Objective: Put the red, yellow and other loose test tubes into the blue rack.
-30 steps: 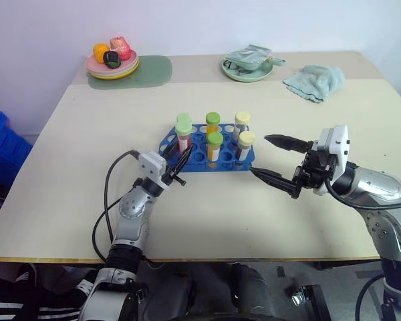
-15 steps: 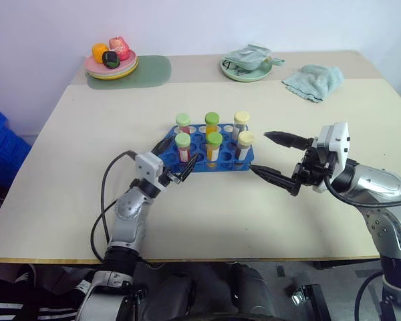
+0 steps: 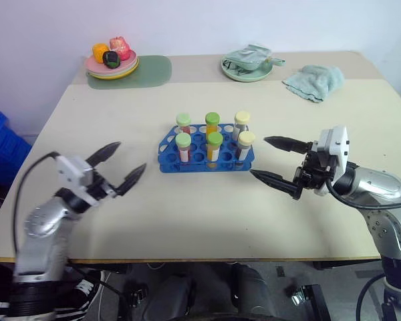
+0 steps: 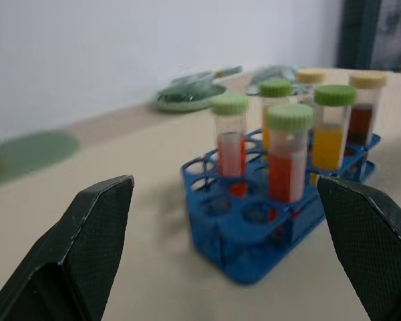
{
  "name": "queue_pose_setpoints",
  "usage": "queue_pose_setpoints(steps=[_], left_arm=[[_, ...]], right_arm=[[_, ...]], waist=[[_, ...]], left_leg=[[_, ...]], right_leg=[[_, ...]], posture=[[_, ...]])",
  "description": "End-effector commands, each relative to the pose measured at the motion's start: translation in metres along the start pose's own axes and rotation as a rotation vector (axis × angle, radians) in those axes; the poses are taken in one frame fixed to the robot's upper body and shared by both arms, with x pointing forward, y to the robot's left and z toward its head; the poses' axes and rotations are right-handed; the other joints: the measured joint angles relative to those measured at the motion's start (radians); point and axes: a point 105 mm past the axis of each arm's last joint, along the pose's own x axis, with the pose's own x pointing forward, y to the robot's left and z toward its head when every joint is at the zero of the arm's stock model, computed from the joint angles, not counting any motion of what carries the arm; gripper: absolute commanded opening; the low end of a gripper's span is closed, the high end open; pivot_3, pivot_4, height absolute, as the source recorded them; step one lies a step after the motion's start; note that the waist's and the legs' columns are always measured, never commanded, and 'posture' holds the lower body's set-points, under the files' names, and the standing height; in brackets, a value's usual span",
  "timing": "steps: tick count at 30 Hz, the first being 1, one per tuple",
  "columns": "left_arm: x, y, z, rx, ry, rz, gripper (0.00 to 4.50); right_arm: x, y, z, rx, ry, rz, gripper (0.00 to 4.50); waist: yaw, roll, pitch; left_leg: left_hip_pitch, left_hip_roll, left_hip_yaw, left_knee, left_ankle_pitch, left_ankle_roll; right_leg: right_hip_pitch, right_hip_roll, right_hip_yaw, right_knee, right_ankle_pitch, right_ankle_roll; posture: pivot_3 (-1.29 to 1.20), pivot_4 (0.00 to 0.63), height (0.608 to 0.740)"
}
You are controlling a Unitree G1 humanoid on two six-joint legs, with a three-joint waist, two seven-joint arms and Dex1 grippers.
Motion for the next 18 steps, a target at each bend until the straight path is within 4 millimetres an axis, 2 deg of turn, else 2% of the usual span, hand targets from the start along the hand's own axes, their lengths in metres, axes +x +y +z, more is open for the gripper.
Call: queue_pose_setpoints(steps=[1, 5, 10, 15, 18], left_arm=[[-0.011, 0.007, 0.023, 0.035, 0.016, -0.084, 4.46], [-0.032, 0.016, 0.020, 0.052, 0.123, -0.172, 4.46], [-0.050, 0.013, 0.017, -0.076, 0.175, -0.333, 4.46], [-0.060, 0.012, 0.012, -0.064, 0.193, -0.359, 4.46], [-0.061, 0.012, 0.010, -0.036, 0.148, -0.353, 4.46]], right_arm=[[-0.020, -0.003, 0.001, -0.018, 0.019, -0.018, 4.50], [-0.031, 0.002, -0.002, -0.024, 0.058, -0.028, 4.50], [-0.042, 0.001, -0.010, -0.020, 0.113, -0.037, 4.50], [-0.035, -0.004, -0.004, -0.032, 0.087, -0.028, 4.50], [-0.036, -0.006, -0.006, -0.034, 0.093, -0.023, 4.50]], waist=[[-0.001, 0.000, 0.000], [-0.006, 0.001, 0.000], [-0.006, 0.001, 0.001], [-0.006, 0.001, 0.001], [-0.006, 0.001, 0.001]], left_leg=[[0.000, 0.000, 0.000, 0.000, 0.000, 0.000], [0.001, 0.001, 0.001, -0.001, 0.000, 0.000], [0.001, 0.002, 0.003, -0.002, -0.001, 0.001], [0.001, 0.002, 0.003, -0.002, -0.001, 0.001], [0.001, 0.002, 0.003, -0.002, -0.001, 0.001]], right_leg=[[0.000, 0.000, 0.000, 0.000, 0.000, 0.000], [0.000, 0.001, 0.000, 0.000, 0.000, 0.000], [-0.001, 0.001, 0.000, 0.000, 0.000, 0.000], [0.000, 0.001, 0.000, 0.000, 0.000, 0.000], [-0.001, 0.001, 0.000, -0.001, 0.000, 0.000]], posture=[[0.00, 0.150, 0.740], [0.00, 0.150, 0.740], [0.00, 0.150, 0.740], [0.00, 0.150, 0.740], [0.00, 0.150, 0.740]])
